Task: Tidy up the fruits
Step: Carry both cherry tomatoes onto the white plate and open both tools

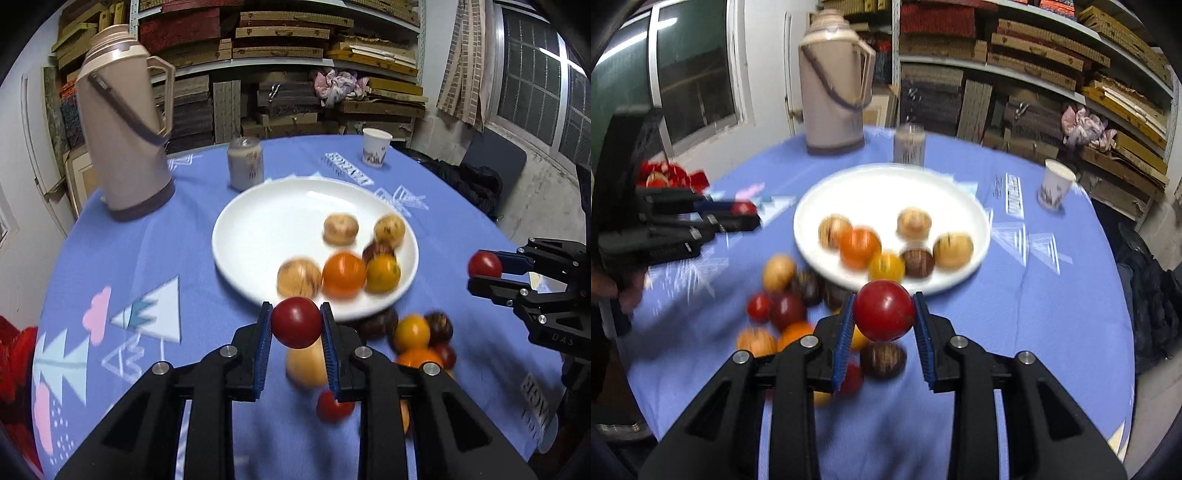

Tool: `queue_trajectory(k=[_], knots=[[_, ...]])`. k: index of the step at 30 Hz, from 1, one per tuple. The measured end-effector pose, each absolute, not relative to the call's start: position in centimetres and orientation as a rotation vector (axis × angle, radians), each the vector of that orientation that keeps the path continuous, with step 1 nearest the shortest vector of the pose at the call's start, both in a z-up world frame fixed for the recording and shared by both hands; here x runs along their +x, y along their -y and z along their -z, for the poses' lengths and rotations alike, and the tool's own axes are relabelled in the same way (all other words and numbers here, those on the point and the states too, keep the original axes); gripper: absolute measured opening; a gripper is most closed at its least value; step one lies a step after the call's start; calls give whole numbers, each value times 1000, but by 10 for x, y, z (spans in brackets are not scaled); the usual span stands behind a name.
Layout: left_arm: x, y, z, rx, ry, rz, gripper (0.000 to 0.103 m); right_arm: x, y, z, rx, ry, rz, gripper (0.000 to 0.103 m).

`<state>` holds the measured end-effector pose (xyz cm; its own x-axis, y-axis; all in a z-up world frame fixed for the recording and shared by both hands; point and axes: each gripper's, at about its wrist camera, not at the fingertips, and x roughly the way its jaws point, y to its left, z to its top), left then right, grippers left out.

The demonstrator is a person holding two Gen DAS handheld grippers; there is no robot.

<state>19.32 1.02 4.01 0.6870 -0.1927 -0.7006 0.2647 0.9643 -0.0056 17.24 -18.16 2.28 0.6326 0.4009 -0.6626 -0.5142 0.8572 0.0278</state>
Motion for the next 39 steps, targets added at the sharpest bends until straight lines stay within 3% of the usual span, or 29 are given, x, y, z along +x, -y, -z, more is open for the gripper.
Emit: queue_trajectory(k=[6, 14, 16, 17, 18, 19, 20, 22, 26, 30, 32, 39], knots=[[250, 1, -37, 75, -795, 216, 26, 229, 168, -26, -80, -729, -507, 30], [296, 4, -14, 45, -848, 189, 26, 286, 153, 17, 14, -827, -463, 31], [300, 4, -9, 44, -850, 185, 27, 291, 154, 22, 38, -833, -466, 37], [302, 4, -7, 39, -852, 186, 34, 294, 157, 25, 65, -833, -477, 57], [303, 3, -6, 31, -852, 187, 42, 295, 159, 27, 87, -830, -493, 67], [303, 1, -5, 25, -848, 179, 59, 294, 162, 28, 107, -825, -506, 67], [301, 0, -5, 21, -833, 160, 65, 292, 162, 28, 103, -821, -511, 67], [296, -4, -7, 21, -818, 146, 66, 288, 162, 26, 83, -798, -510, 71], [282, -15, -7, -14, -843, 159, 82, 280, 168, 18, 120, -752, -536, 80], [257, -25, -10, 3, -820, 129, 84, 266, 178, 5, 146, -706, -531, 96], [240, -36, -13, -36, -772, 88, 97, 259, 179, 0, 134, -690, -520, 97], [213, -43, -10, -49, -735, 92, 98, 223, 191, -5, 52, -664, -424, 99]])
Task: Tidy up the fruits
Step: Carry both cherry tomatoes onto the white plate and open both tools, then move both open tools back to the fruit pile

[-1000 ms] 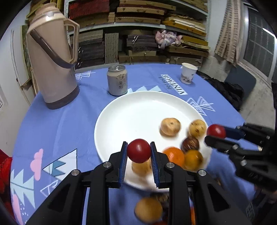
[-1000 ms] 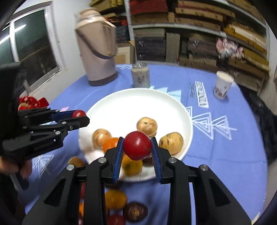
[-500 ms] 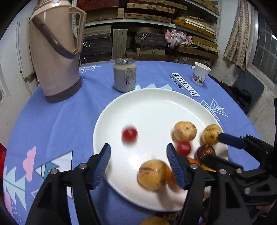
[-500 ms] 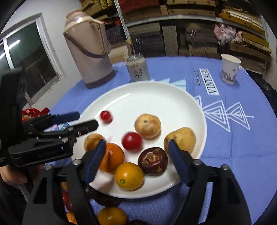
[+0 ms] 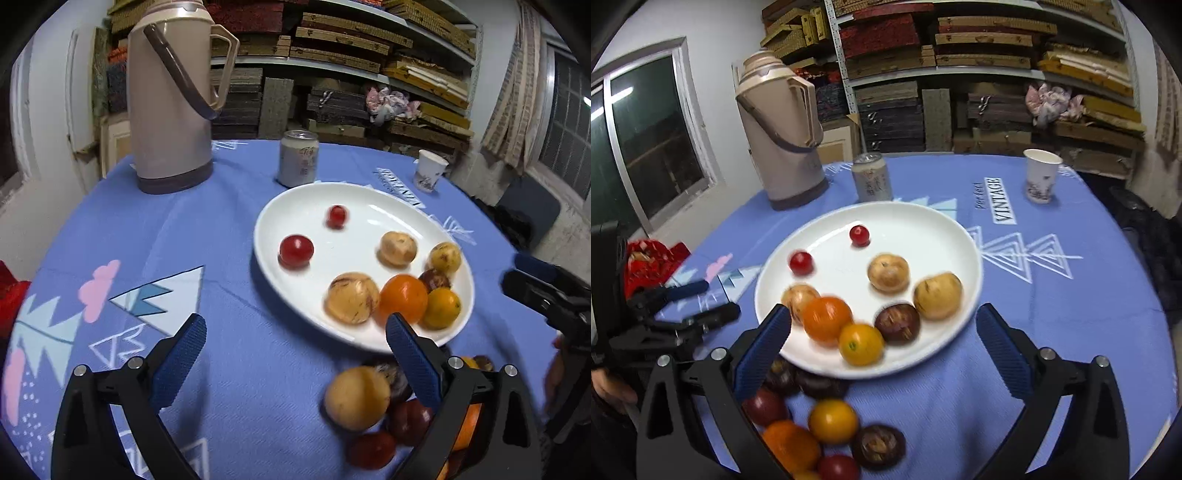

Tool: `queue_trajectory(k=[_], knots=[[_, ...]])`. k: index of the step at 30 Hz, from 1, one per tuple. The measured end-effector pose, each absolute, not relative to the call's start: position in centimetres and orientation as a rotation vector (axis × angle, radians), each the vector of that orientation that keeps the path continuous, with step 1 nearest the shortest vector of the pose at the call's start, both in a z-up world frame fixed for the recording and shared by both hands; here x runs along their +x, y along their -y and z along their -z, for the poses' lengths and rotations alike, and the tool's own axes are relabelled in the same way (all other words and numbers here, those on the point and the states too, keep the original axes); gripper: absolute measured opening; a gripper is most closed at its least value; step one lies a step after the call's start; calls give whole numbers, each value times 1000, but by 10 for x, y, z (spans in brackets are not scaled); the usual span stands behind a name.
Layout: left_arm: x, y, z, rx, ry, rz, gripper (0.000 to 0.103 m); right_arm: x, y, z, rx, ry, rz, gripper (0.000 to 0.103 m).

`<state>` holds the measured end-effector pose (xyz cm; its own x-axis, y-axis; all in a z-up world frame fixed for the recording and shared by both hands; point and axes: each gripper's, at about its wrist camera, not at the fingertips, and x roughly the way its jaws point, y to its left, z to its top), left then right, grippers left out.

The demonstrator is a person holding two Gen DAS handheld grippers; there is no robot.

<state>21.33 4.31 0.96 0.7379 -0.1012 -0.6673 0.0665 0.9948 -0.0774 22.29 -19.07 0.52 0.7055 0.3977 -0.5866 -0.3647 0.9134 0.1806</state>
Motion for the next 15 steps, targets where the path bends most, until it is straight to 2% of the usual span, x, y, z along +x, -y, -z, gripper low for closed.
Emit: queue_trajectory(k=[9, 15], knots=[[185, -37, -7, 45, -736, 89, 98, 174, 218, 12, -23, -727, -476, 99], [160, -32, 6, 43, -762, 149, 98, 143, 206, 29, -200, -786, -434, 99]])
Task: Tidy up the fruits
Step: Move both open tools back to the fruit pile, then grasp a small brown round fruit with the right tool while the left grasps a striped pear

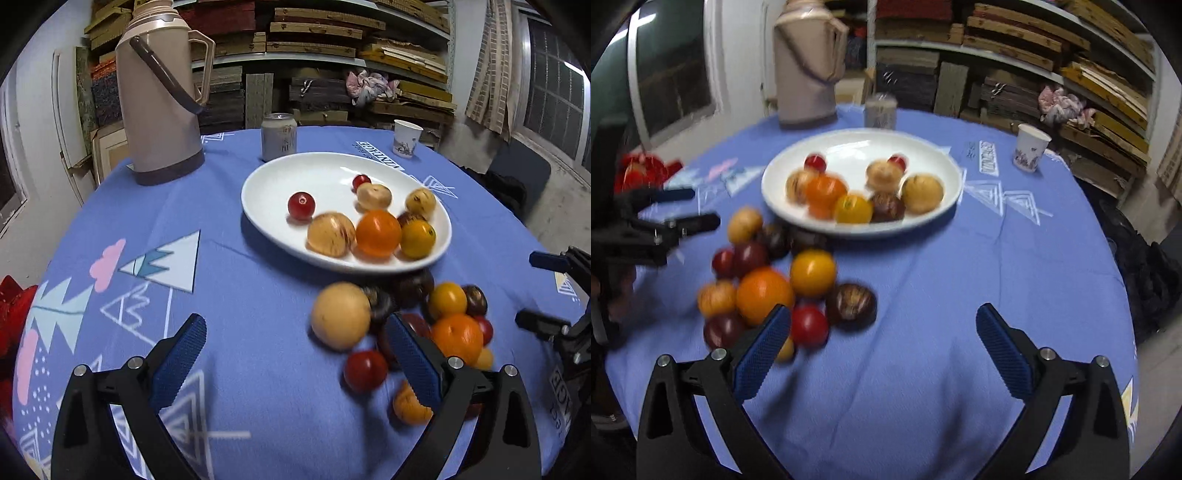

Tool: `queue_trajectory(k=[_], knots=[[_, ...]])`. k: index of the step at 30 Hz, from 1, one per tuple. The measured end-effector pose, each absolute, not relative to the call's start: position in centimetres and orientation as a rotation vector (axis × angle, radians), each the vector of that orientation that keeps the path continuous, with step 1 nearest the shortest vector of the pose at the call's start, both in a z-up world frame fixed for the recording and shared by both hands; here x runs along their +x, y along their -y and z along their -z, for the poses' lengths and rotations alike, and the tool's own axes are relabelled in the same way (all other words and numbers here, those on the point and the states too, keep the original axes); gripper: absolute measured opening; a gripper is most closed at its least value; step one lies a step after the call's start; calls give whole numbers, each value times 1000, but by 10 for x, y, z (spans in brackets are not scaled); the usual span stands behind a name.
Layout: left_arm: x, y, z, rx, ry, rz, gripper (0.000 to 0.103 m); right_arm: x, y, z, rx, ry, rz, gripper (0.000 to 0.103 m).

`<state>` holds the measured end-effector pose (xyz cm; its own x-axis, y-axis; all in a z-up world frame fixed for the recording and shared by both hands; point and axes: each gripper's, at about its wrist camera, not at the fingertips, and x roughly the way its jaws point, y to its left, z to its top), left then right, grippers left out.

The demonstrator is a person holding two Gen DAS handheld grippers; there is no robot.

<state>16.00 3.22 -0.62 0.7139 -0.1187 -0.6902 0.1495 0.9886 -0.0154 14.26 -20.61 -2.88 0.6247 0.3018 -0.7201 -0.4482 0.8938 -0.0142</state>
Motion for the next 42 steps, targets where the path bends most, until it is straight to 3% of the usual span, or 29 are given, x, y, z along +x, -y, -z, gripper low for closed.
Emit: queue_trajectory(k=[8, 11, 12, 17, 21, 28, 30, 42], knots=[[154, -48, 16, -91, -791, 197, 98, 118, 194, 46, -242, -816, -435, 96], [151, -46, 16, -67, -792, 182, 98, 112, 185, 50, -279, -820, -460, 65], [150, -44, 17, -55, -795, 179, 98, 111, 182, 51, -287, -826, -467, 60], [141, -41, 16, -20, -806, 204, 98, 111, 167, 57, -297, -849, -543, 55], [131, -39, 14, 9, -797, 213, 98, 112, 156, 60, -309, -871, -571, 37], [118, -37, 14, 32, -813, 247, 98, 122, 143, 65, -309, -890, -567, 36], [116, -33, 16, 42, -825, 259, 98, 122, 142, 65, -300, -896, -576, 26], [117, 16, 33, 182, -868, 339, 95, 109, 171, 65, -198, -895, -618, 26]])
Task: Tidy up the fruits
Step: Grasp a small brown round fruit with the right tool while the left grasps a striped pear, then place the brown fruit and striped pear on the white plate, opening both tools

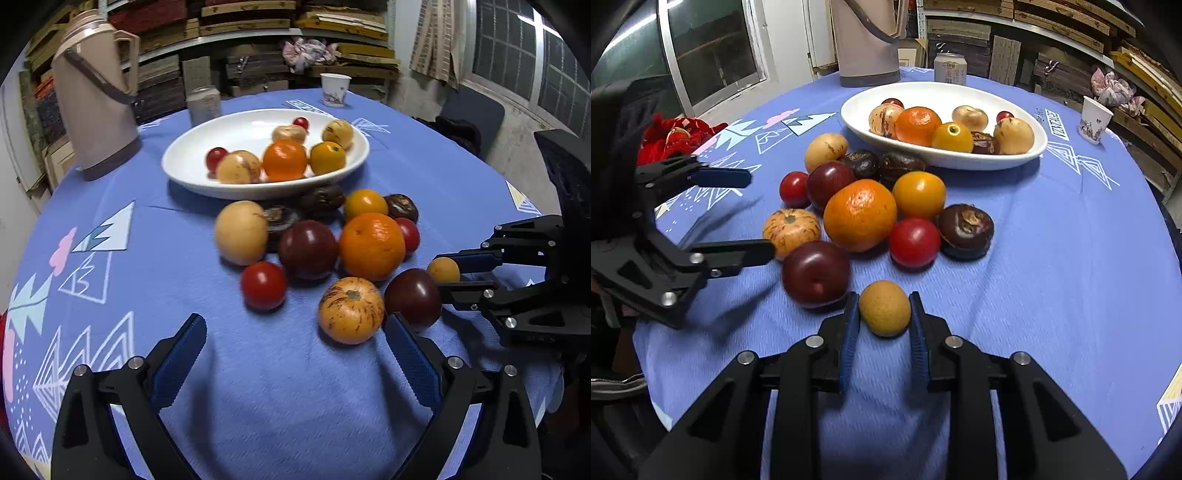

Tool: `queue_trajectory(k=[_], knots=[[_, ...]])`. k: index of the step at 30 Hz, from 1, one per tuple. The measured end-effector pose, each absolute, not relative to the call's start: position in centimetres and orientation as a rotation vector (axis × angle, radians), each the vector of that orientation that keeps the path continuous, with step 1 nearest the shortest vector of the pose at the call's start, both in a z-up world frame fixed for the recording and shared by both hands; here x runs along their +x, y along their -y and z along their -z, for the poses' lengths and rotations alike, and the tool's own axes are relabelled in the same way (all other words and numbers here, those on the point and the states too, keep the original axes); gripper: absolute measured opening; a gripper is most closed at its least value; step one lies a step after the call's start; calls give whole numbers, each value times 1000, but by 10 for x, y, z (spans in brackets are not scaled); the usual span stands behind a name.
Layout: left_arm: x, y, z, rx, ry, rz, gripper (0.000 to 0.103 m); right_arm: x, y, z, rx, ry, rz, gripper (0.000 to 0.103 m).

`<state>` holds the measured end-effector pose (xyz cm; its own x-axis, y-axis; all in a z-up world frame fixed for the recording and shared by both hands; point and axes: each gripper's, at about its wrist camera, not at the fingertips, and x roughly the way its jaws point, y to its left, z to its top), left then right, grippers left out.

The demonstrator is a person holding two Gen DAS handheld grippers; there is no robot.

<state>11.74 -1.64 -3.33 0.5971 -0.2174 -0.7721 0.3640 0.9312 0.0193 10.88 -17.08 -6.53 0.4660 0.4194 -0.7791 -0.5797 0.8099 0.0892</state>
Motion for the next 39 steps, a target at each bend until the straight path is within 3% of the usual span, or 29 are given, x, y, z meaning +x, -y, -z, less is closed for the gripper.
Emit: queue_trajectory(k=[2, 4, 10, 12, 13, 28, 39], knots=[[121, 21, 36, 163, -889, 384, 73, 108, 174, 65, -193, -894, -615, 26], [124, 26, 39, 159, -904, 398, 67, 108, 178, 65, -182, -893, -614, 26], [134, 32, 46, 178, -944, 381, 62, 108, 181, 66, -176, -895, -614, 26], [136, 31, 46, 171, -940, 372, 42, 108, 180, 66, -179, -897, -609, 26], [135, 29, 44, 163, -940, 370, 38, 108, 180, 65, -179, -897, -608, 26], [123, 2, -3, 111, -836, 365, 38, 104, 197, 32, -159, -814, -574, 26], [181, -6, -44, 63, -772, 299, 38, 151, 199, -33, -92, -654, -535, 26]])
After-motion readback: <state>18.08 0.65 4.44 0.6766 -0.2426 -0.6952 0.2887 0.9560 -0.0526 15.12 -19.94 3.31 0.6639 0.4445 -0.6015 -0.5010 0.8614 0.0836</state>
